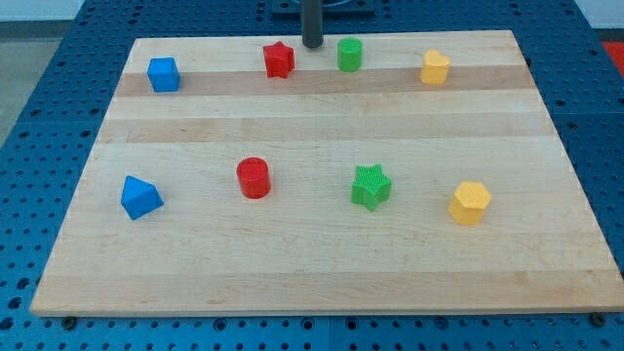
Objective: Nudge the green circle down a bit
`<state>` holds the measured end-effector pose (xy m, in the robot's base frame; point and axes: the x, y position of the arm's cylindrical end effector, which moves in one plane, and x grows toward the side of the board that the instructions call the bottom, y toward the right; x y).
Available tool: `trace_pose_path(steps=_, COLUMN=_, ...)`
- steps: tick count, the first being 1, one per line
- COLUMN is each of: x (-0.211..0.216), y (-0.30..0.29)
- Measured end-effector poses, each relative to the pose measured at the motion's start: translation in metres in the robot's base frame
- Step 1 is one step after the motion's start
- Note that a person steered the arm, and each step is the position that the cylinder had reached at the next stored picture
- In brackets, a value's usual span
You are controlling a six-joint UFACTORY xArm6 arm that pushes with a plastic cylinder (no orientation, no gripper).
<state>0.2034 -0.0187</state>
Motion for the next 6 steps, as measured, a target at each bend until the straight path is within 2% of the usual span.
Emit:
trace_pose_path(steps=1, x=-0.004, y=0.003)
trace_pose_path(steps=2, x=-0.005, y=0.075)
trace_pose_path(steps=3, x=-0.005, y=0.082)
trace_pose_path(steps=5, x=-0.007, y=0.069)
trace_pose_path(steps=6, x=-0.007, y=0.034)
